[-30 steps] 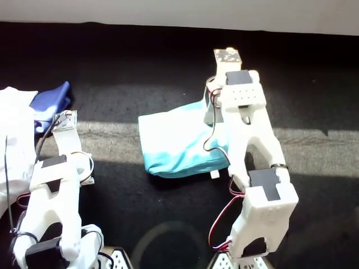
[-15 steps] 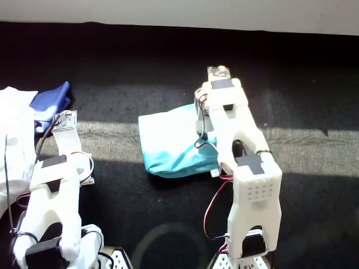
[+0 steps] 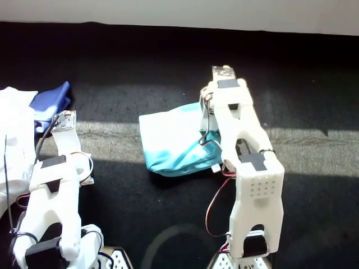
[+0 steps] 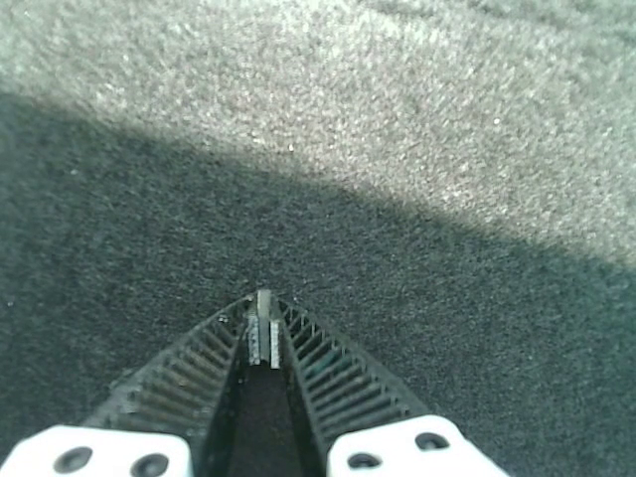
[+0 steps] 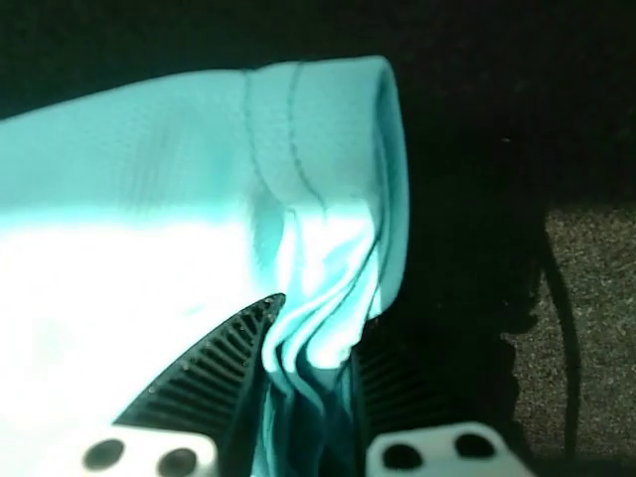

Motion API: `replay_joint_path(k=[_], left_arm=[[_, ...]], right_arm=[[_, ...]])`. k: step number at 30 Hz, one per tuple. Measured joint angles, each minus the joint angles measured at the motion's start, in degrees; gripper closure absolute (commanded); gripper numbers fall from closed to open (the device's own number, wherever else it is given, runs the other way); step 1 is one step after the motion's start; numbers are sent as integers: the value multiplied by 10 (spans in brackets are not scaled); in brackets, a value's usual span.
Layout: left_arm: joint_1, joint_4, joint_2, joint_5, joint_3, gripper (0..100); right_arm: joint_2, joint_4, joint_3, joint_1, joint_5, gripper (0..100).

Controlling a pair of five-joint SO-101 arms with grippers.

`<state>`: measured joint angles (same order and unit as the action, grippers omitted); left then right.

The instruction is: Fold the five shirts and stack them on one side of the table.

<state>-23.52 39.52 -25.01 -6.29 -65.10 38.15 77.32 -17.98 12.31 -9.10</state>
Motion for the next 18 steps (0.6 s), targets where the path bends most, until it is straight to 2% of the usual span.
replay_joint_path(k=[4,12,18], left_arm=[[0,0,0,0,0,990],[0,0,0,0,0,990],[0,0,0,0,0,990]], right_arm=[[2,2,-35,-49,45,992],[14,-3,-187,-232,180,992],[93,-72,-301,-309,234,992]])
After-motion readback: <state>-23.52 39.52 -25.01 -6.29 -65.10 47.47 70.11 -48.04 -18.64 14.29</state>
